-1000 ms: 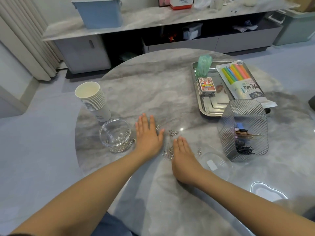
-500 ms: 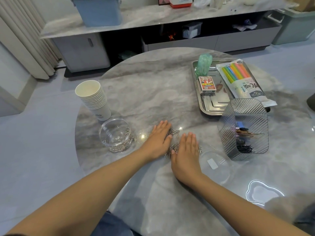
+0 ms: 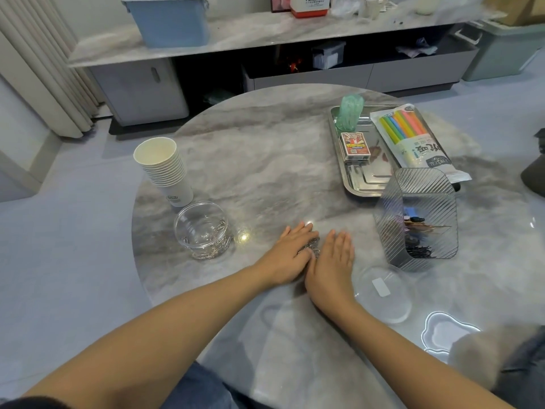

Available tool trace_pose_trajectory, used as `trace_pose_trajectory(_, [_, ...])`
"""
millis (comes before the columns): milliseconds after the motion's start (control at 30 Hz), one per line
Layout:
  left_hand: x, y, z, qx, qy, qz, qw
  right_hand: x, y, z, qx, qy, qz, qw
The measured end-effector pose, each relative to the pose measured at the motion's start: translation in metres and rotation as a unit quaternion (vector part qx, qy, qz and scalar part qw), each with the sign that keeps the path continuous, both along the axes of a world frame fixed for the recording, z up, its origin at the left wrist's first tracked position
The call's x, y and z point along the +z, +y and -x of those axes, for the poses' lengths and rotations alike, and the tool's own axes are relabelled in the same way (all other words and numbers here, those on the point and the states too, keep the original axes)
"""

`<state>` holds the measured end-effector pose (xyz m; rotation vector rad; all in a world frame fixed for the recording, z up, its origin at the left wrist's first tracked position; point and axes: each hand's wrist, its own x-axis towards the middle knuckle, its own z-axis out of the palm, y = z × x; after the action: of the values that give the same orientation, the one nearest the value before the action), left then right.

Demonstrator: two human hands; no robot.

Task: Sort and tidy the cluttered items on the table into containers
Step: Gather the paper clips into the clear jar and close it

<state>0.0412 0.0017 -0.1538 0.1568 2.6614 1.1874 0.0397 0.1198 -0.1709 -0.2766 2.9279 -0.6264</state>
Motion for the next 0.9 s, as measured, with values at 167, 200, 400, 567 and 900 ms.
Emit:
trace_pose_trajectory(167, [0.019,0.014,-0.003,0.225,-0.06,-0.283,0.93,0.004,-0.006,0.006,0.087,-0.005,0.165,0.982])
trace_pose_trajectory(200, [0.023,0.013,-0.002,0.265,-0.064,-0.302,0.914,0.004,-0.005,0.007,0.082,0.004,0.18,0.98])
trace_pose_trajectory(400, [0.03,-0.002,0.0,0.326,-0.111,-0.32,0.883,-0.001,0.002,0.006,0.144,0.0,0.089,0.986])
trace_pose_trajectory(567, [0.048,-0.01,-0.016,0.281,-0.032,-0.089,0.955,0.008,0.008,0.009,0.163,0.018,0.092,0.982])
trace_pose_trajectory(900, [0.068,-0.07,-0.043,0.318,-0.015,0.329,0.889,0.005,-0.012,0.009,0.224,0.059,0.025,0.972])
